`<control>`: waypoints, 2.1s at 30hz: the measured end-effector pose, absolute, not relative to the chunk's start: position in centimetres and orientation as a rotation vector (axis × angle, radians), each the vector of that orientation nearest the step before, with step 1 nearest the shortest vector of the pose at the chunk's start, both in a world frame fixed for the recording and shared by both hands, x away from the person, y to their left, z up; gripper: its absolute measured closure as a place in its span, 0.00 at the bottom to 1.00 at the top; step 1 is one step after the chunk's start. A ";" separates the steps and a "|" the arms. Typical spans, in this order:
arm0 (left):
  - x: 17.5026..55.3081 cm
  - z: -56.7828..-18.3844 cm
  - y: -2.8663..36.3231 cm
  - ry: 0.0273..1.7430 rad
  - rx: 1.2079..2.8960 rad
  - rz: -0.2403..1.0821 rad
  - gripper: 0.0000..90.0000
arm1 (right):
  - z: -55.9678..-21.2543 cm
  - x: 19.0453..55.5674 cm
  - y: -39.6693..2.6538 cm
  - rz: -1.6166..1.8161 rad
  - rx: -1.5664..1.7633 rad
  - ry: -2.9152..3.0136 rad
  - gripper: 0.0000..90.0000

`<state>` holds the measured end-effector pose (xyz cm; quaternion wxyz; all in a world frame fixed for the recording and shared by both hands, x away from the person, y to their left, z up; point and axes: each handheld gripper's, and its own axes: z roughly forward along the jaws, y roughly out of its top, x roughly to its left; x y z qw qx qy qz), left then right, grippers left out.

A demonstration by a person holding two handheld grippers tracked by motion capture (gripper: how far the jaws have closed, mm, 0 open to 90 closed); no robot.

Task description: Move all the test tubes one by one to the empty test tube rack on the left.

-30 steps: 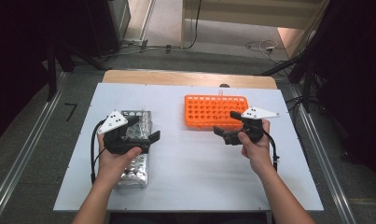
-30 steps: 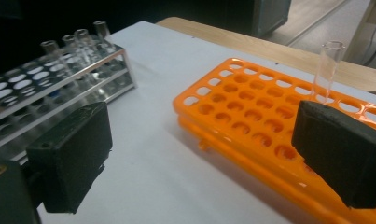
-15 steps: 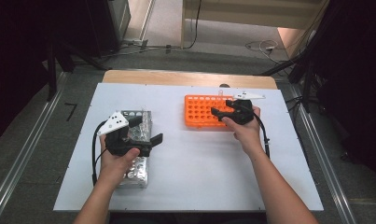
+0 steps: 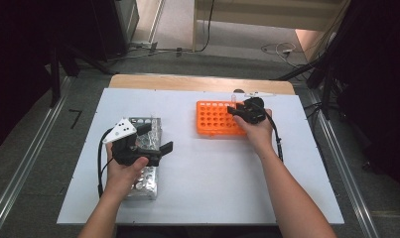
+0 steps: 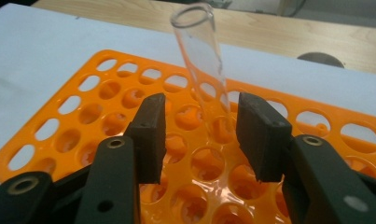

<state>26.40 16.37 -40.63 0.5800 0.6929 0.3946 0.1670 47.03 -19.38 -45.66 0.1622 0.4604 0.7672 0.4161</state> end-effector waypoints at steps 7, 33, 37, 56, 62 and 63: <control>26.5 -40.8 16.3 0.923 1.621 0.383 0.00 | -45.9 47.6 -18.5 1.120 1.312 2.175 0.68; 26.5 -40.7 16.1 0.921 1.625 0.387 0.00 | -43.5 46.3 -19.7 1.230 1.253 2.080 0.82; 26.4 -40.7 15.8 0.912 1.629 0.385 0.00 | -42.4 45.4 -19.9 1.261 1.204 2.103 0.82; 26.1 -40.5 13.9 0.866 1.657 0.365 0.00 | -41.8 38.5 -20.2 1.305 1.032 2.244 0.82; 26.0 -40.6 13.1 0.849 1.671 0.356 0.00 | -41.7 36.3 -19.8 1.327 0.980 2.286 0.82; 26.0 -40.6 13.0 0.846 1.676 0.354 0.00 | -41.7 35.9 -19.7 1.333 0.973 2.294 0.82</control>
